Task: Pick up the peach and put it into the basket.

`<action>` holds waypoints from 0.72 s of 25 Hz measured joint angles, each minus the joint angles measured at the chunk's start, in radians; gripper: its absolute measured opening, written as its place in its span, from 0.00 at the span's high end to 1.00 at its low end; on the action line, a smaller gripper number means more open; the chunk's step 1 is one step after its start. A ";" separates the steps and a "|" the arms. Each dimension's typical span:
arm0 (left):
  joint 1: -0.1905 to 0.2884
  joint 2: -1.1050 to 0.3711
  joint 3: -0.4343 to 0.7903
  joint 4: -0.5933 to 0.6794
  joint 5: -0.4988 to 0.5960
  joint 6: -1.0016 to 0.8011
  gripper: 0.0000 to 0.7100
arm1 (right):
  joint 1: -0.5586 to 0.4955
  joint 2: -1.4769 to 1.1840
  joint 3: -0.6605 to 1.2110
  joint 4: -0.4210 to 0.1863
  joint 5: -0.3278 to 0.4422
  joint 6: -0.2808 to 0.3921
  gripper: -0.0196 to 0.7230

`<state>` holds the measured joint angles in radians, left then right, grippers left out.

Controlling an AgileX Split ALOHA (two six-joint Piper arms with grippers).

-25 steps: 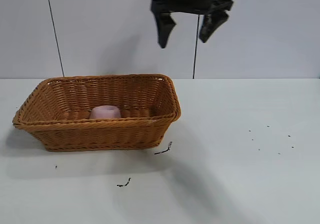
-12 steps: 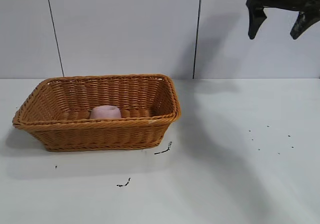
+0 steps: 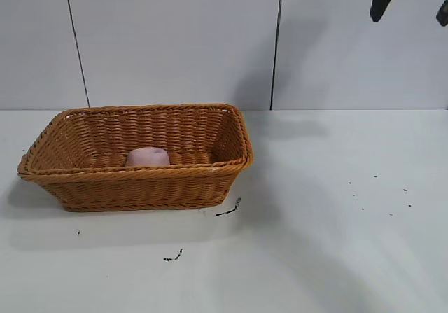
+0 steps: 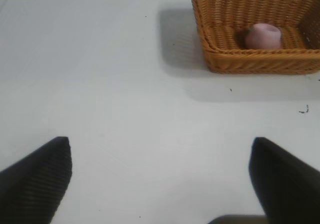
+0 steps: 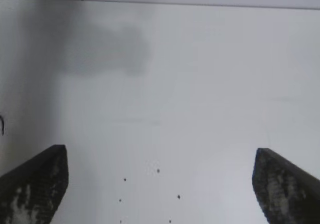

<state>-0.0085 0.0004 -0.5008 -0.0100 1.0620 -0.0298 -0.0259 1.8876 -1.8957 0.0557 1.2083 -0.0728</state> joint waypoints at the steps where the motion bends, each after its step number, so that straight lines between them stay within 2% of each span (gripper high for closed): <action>1: 0.000 0.000 0.000 0.000 0.000 0.000 0.02 | 0.000 -0.051 0.066 0.000 0.000 0.001 0.04; 13: 0.000 0.000 0.000 0.000 0.000 0.000 0.02 | 0.000 -0.837 0.945 0.000 0.003 0.005 0.04; 18: 0.000 0.000 0.000 0.000 0.000 0.000 0.02 | 0.000 -1.178 1.232 0.001 -0.079 0.010 0.04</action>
<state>-0.0085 0.0004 -0.5008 -0.0100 1.0620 -0.0298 -0.0259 0.7096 -0.6633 0.0567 1.1292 -0.0628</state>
